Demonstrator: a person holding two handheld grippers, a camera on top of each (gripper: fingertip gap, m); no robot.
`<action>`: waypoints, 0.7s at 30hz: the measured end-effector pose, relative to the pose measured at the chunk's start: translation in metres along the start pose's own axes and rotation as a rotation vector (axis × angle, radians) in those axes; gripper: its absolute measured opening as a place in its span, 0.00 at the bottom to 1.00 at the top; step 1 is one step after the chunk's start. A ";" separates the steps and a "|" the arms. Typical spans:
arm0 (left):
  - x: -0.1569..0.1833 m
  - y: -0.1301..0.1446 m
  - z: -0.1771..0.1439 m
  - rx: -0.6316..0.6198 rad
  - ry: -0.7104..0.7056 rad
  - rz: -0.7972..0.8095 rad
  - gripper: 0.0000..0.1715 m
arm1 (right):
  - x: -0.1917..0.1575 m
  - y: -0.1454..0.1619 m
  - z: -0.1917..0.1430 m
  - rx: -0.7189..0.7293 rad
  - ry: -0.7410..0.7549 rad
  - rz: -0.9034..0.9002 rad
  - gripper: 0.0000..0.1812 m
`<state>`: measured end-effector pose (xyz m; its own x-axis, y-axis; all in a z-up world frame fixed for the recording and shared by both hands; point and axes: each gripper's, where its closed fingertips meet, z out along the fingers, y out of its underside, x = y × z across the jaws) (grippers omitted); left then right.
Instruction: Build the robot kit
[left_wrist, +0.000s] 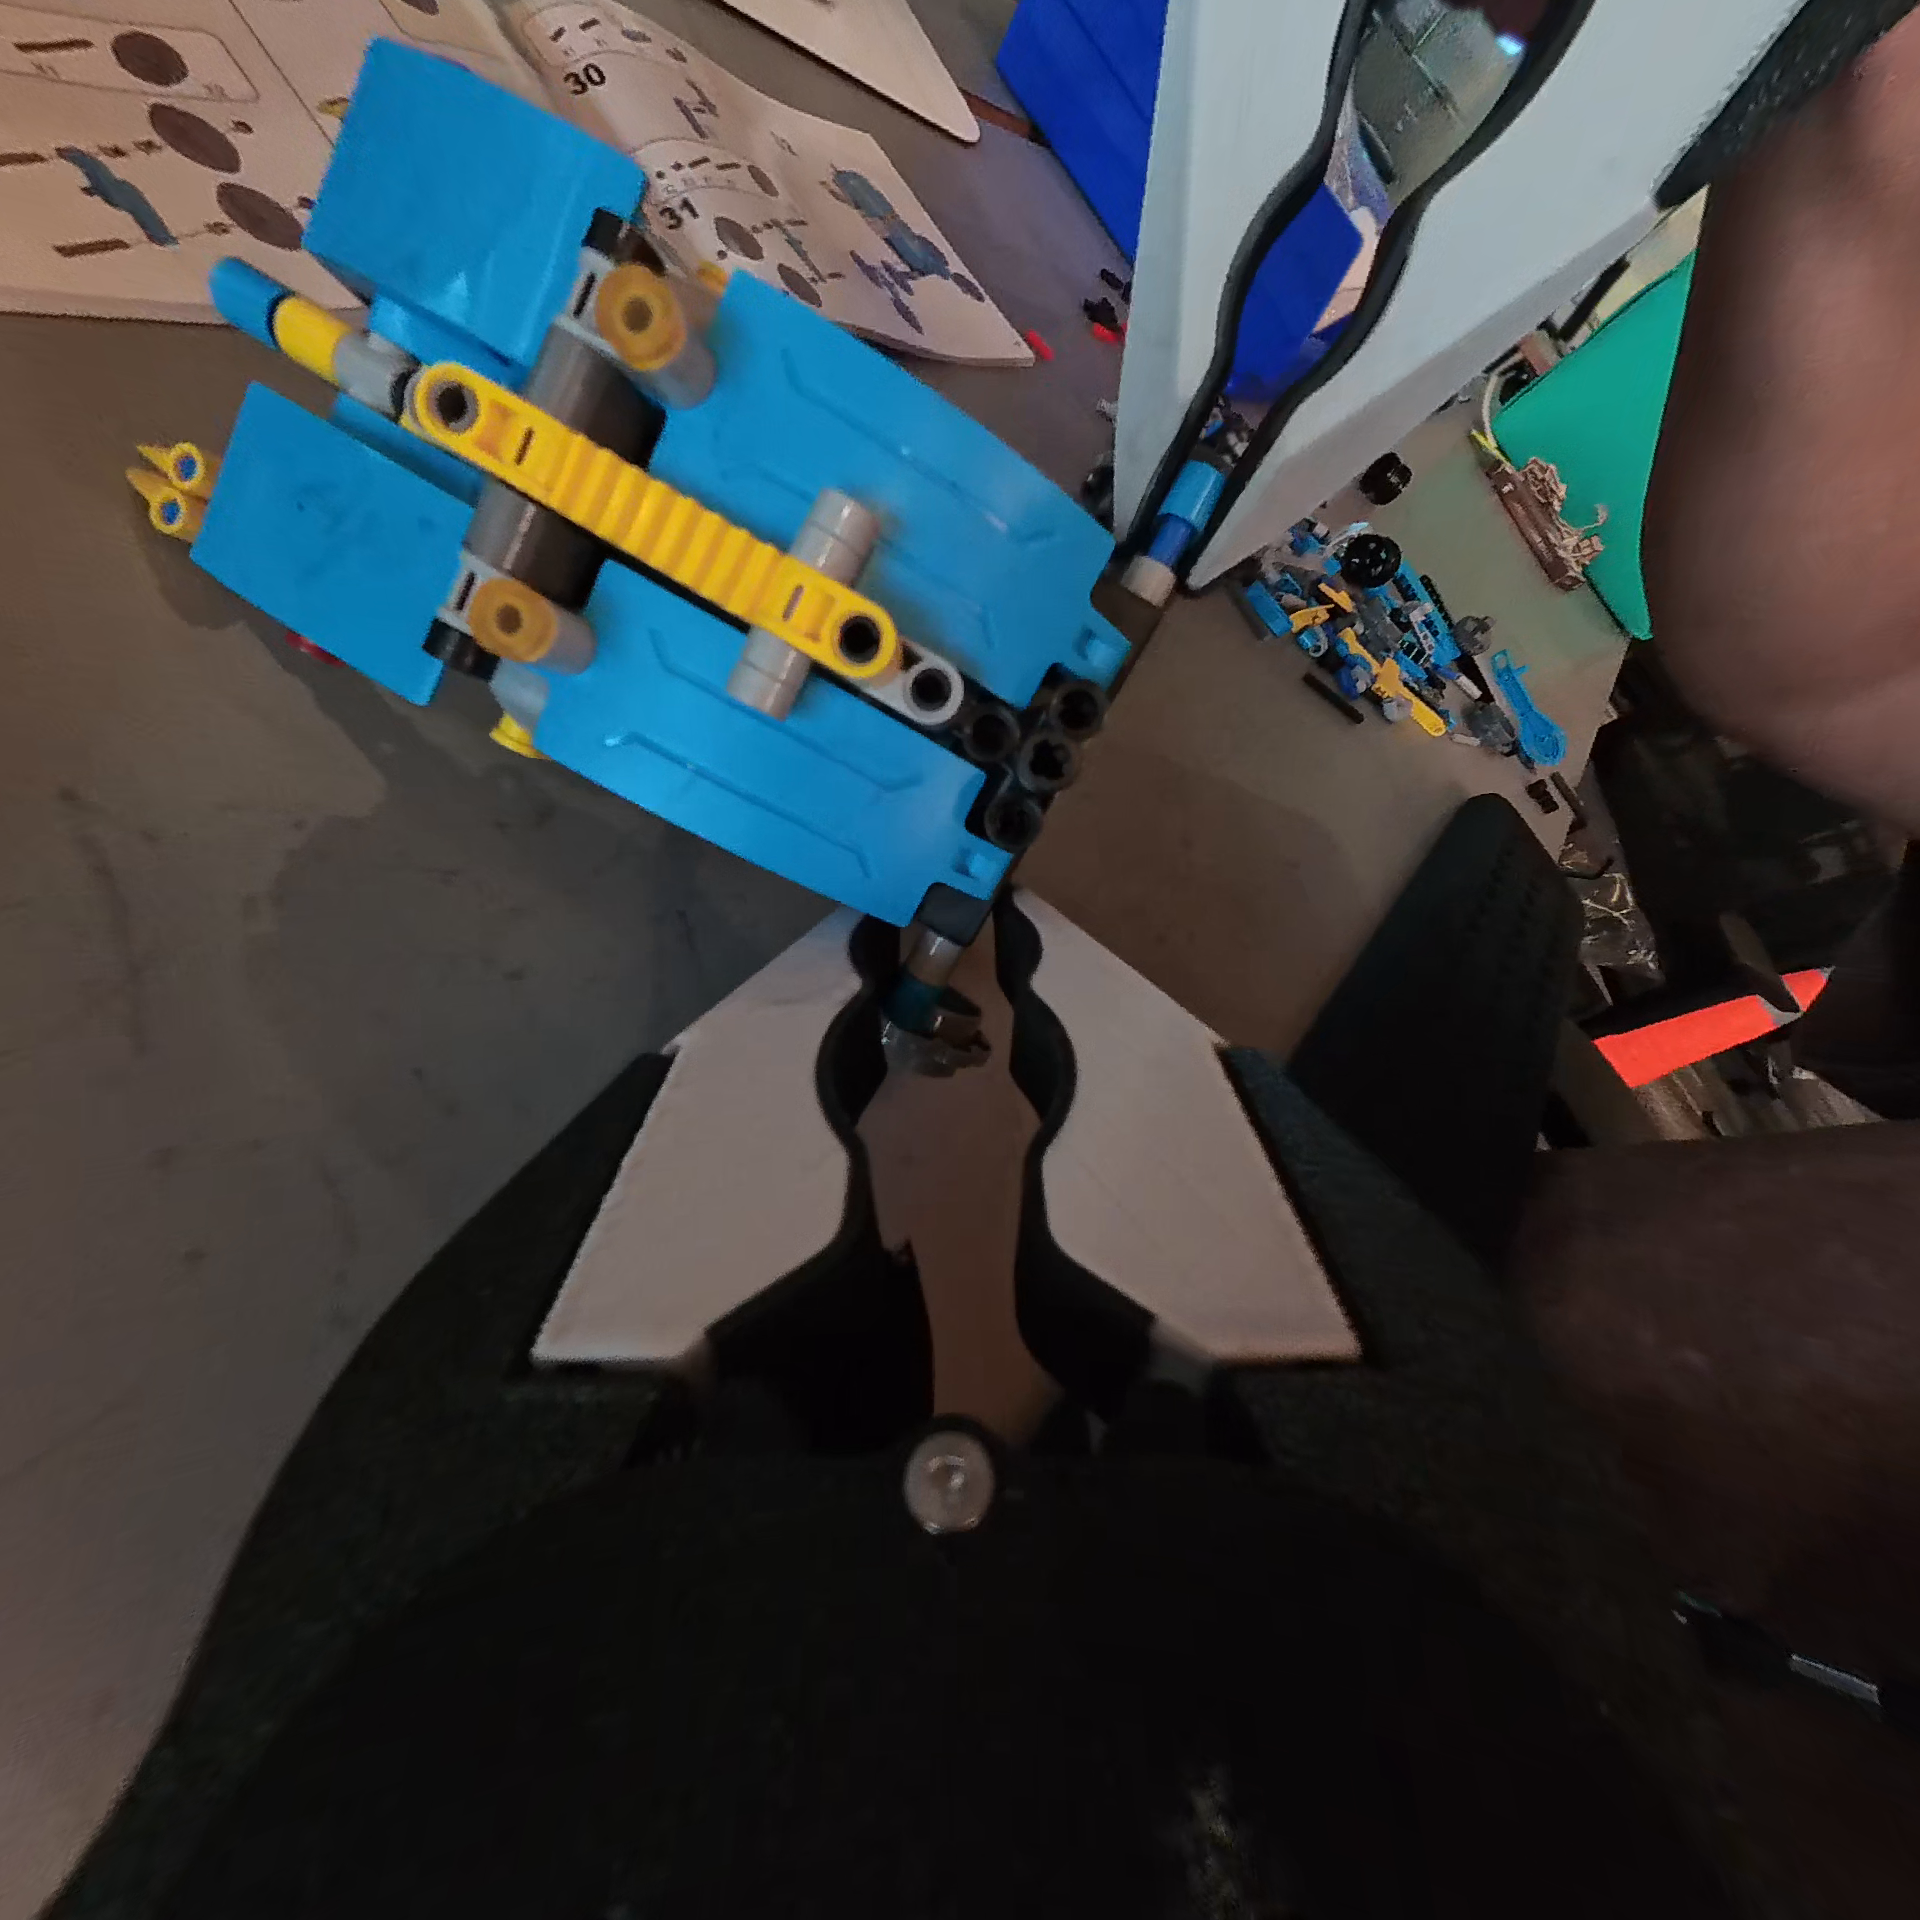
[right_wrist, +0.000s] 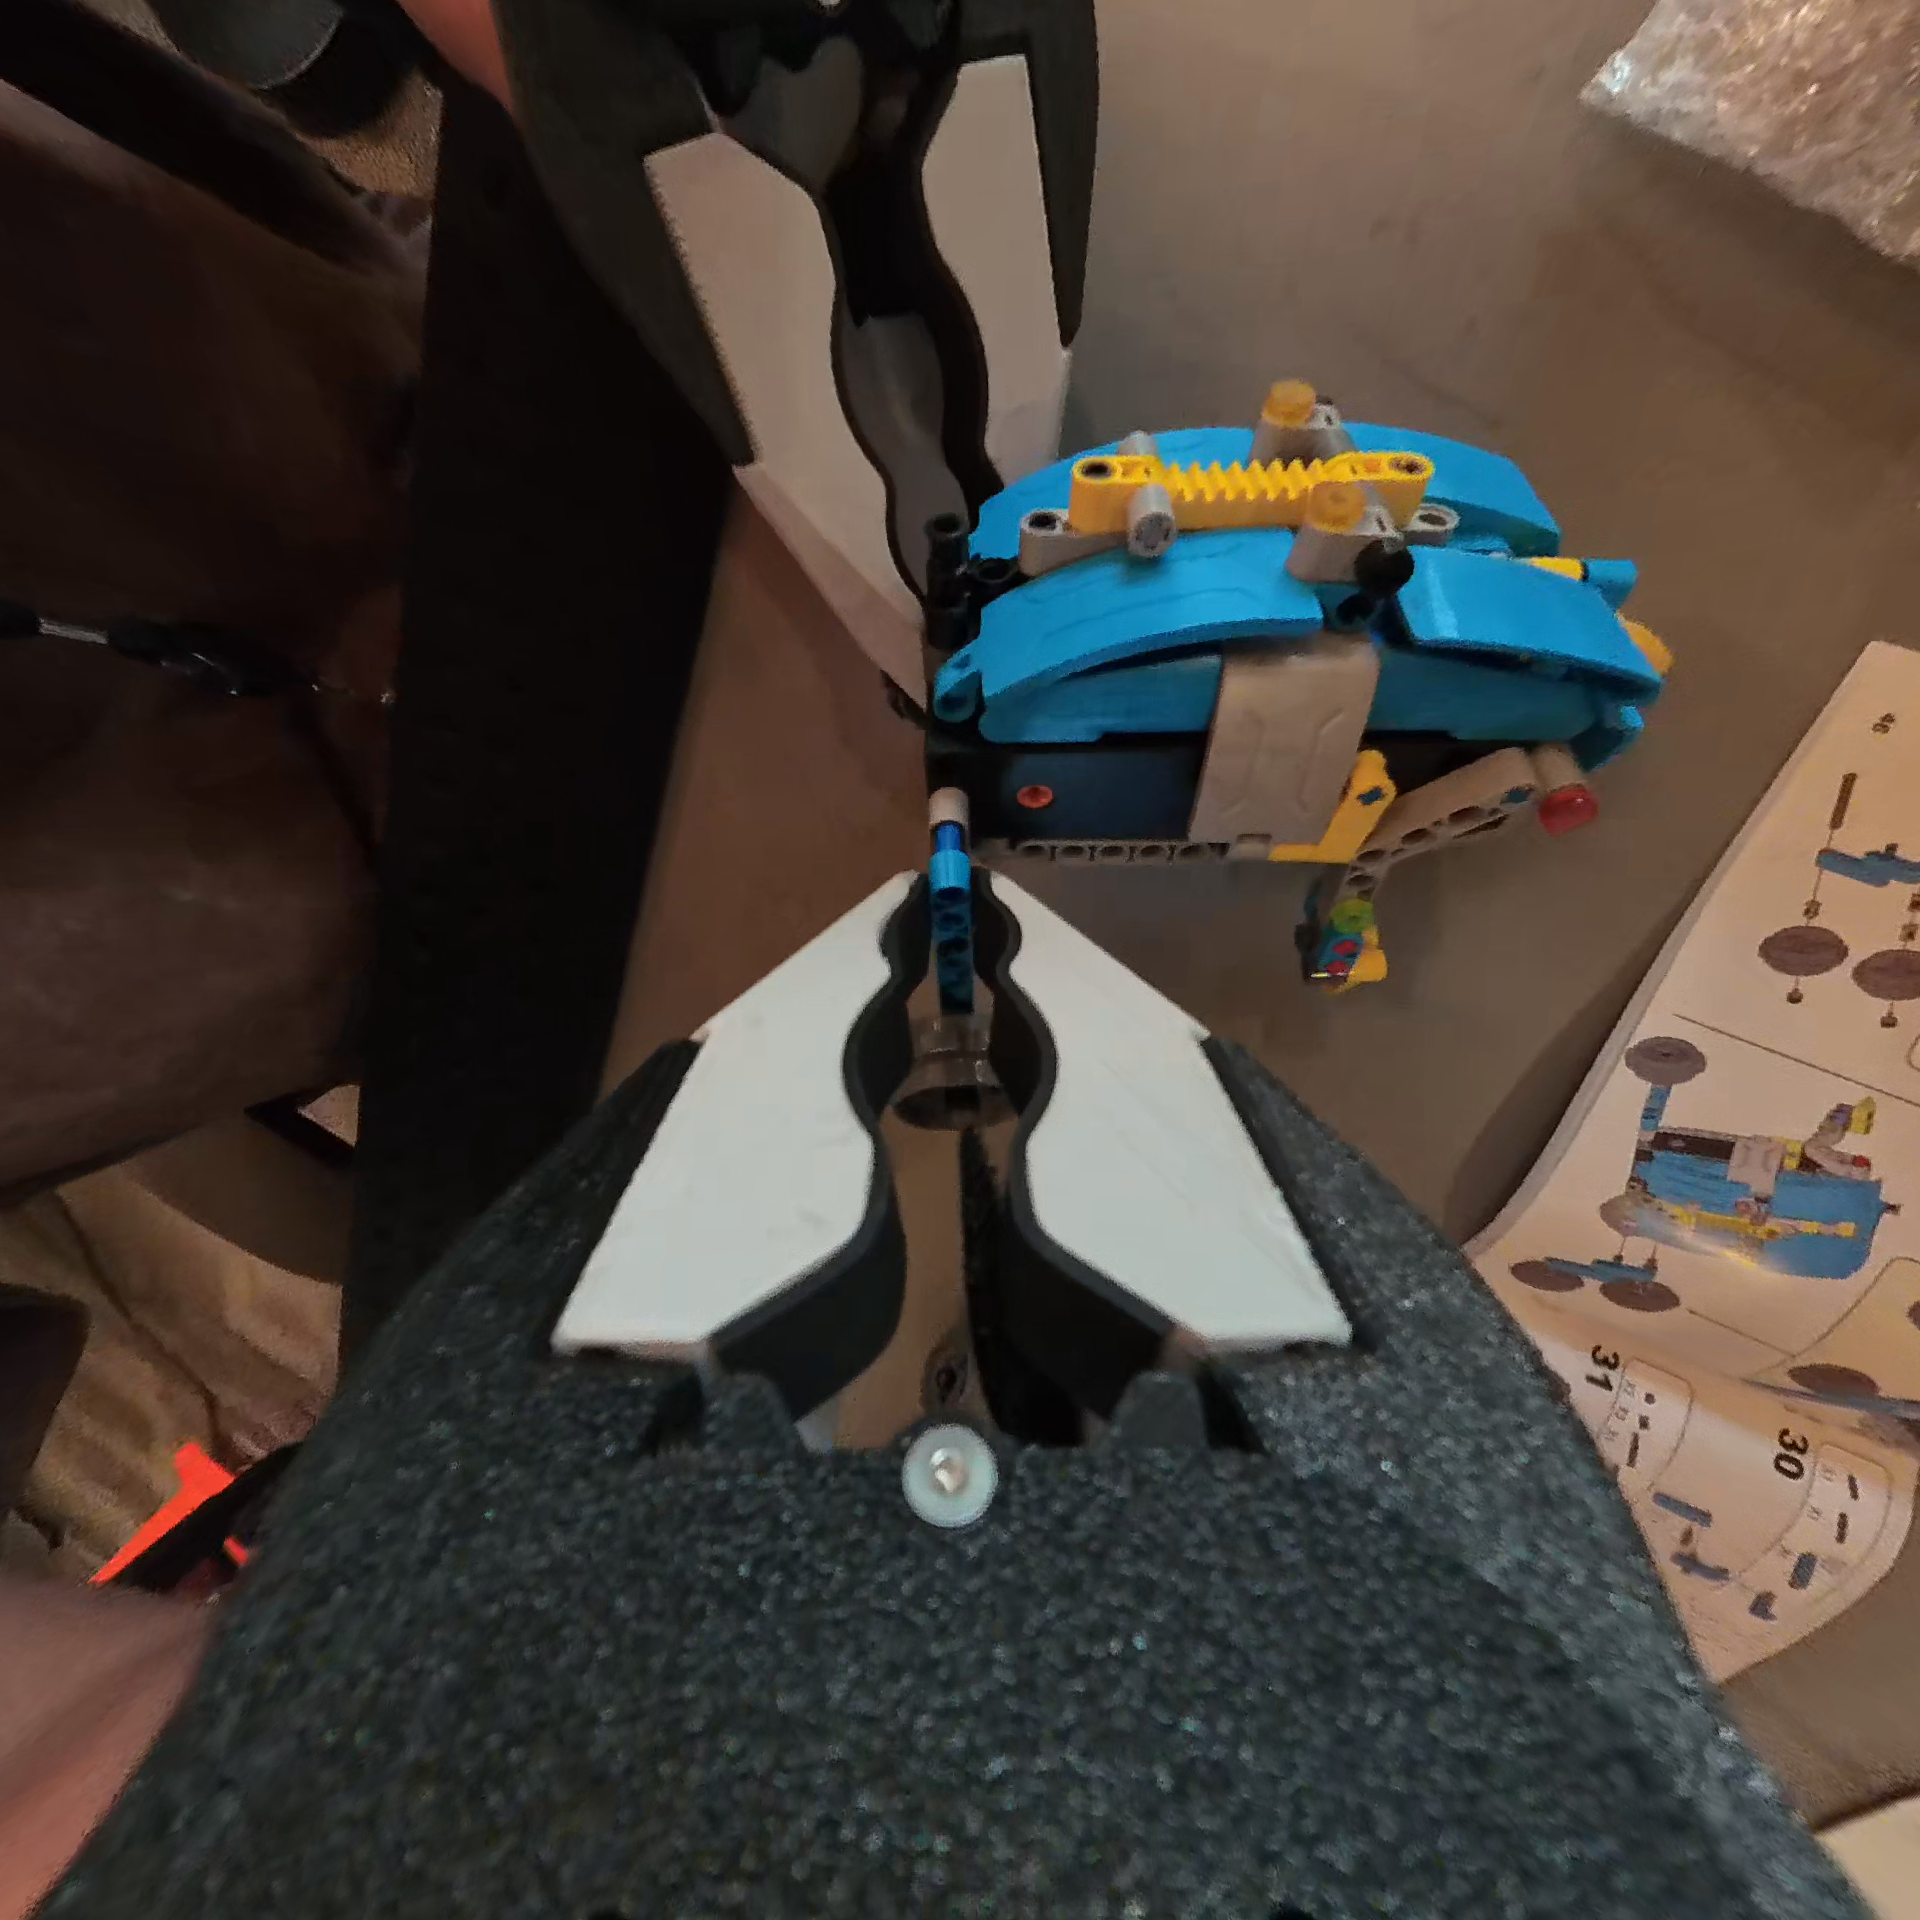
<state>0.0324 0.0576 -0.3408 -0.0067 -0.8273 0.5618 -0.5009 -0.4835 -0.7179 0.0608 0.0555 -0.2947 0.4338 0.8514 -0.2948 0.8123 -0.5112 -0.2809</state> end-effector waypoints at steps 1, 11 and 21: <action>0.000 0.000 0.000 0.002 -0.002 0.002 0.09 | 0.000 0.000 0.000 0.011 0.005 -0.006 0.04; 0.001 0.001 0.000 0.002 0.033 -0.039 0.09 | -0.001 -0.006 0.000 0.278 -0.001 -0.028 0.04; 0.004 0.003 0.001 -0.006 0.026 0.000 0.08 | -0.005 -0.004 0.000 0.296 -0.016 -0.020 0.04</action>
<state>0.0316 0.0527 -0.3407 -0.0290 -0.8198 0.5719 -0.5065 -0.4812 -0.7155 0.0548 0.0533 -0.2922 0.4113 0.8607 -0.3000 0.6706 -0.5087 -0.5399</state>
